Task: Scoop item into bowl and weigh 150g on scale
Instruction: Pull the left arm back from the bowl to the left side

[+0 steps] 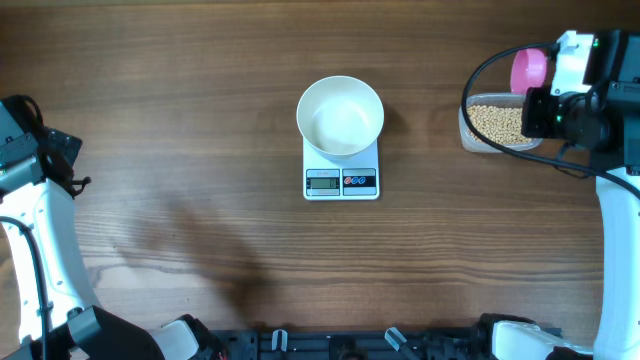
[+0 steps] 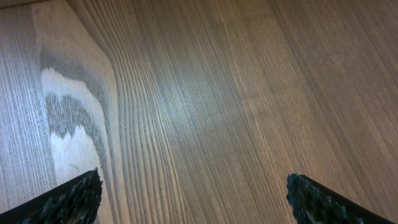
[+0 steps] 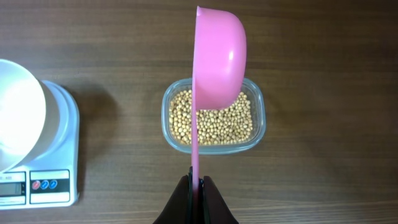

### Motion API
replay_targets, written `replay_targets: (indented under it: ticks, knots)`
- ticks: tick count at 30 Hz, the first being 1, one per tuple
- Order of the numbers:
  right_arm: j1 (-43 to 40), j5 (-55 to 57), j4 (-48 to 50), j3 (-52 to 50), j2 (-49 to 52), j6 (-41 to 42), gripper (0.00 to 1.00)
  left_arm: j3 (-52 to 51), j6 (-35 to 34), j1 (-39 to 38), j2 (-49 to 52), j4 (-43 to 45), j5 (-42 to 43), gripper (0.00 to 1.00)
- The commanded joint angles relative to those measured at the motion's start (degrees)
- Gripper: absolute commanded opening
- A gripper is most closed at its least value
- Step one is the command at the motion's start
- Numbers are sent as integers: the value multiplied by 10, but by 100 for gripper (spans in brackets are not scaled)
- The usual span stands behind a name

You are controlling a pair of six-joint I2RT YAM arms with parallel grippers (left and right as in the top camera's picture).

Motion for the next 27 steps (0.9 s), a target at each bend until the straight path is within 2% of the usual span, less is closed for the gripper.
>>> replay_targets:
  ticks: [1,8,11,15,19,24,27]
  knots:
    - [-1,10,8,3,-3,15,4,1,-4,3,0,2,-9,100]
    - [-2,24,28,3,-3,16,4,1,-4,3,0,2,-1,100]
    - [-10,24,59,3,-3,46,4,1,-4,3,0,2,64,100]
    - [-24,25,68,3,-3,47,4,1,-4,3,0,2,127,100]
    - [-41,26,68,3,-3,47,4,1,-6,3,0,8,148,100]
    - [-58,26,81,3,-1,40,4,1,-6,3,0,40,223,100]
    - [-61,23,115,3,3,21,5,1,-6,2,1,91,264,100]
